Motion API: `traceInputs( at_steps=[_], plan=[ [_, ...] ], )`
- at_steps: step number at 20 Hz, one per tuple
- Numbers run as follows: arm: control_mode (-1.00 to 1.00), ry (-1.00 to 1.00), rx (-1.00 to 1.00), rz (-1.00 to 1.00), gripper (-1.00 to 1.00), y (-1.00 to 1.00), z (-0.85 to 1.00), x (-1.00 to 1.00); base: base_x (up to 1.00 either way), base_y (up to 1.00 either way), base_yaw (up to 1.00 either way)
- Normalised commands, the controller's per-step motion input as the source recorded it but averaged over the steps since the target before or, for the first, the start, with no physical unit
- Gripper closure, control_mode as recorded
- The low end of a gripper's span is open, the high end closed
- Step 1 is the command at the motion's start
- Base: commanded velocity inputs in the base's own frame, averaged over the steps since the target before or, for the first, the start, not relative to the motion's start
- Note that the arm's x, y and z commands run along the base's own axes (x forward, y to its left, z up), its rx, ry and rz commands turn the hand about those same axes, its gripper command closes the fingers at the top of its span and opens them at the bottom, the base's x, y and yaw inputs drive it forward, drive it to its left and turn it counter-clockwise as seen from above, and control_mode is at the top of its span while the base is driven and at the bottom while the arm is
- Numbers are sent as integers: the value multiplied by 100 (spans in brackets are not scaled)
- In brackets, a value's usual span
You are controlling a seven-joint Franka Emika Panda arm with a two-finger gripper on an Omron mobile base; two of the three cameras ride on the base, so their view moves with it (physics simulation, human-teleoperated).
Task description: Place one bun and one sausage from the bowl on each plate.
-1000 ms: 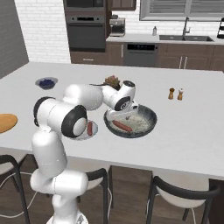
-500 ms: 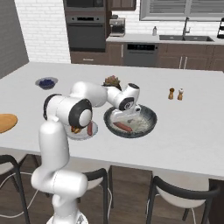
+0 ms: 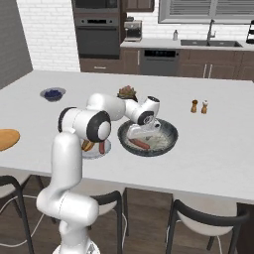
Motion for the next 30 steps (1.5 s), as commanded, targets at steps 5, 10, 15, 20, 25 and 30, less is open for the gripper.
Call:
traceInputs(
  at_steps=[5, 10, 15, 20, 25, 30],
  plan=[
    [-100, 6, 0, 0, -100, 13, -32, 0, 0, 0, 0],
    [-100, 3, 0, 0, -100, 22, -22, -26, 0, 0, 0],
    [-100, 0, -1, 0, -100, 26, -19, -24, 0, 0, 0],
    [-100, -12, -1, 0, -100, 26, -16, -2, 0, 0, 0],
    [-100, -28, 0, 4, 100, 8, -6, 0, 0, 0, 0],
    [-100, -8, 0, 1, 100, 0, 0, 1, 0, 0, 0]
  ],
)
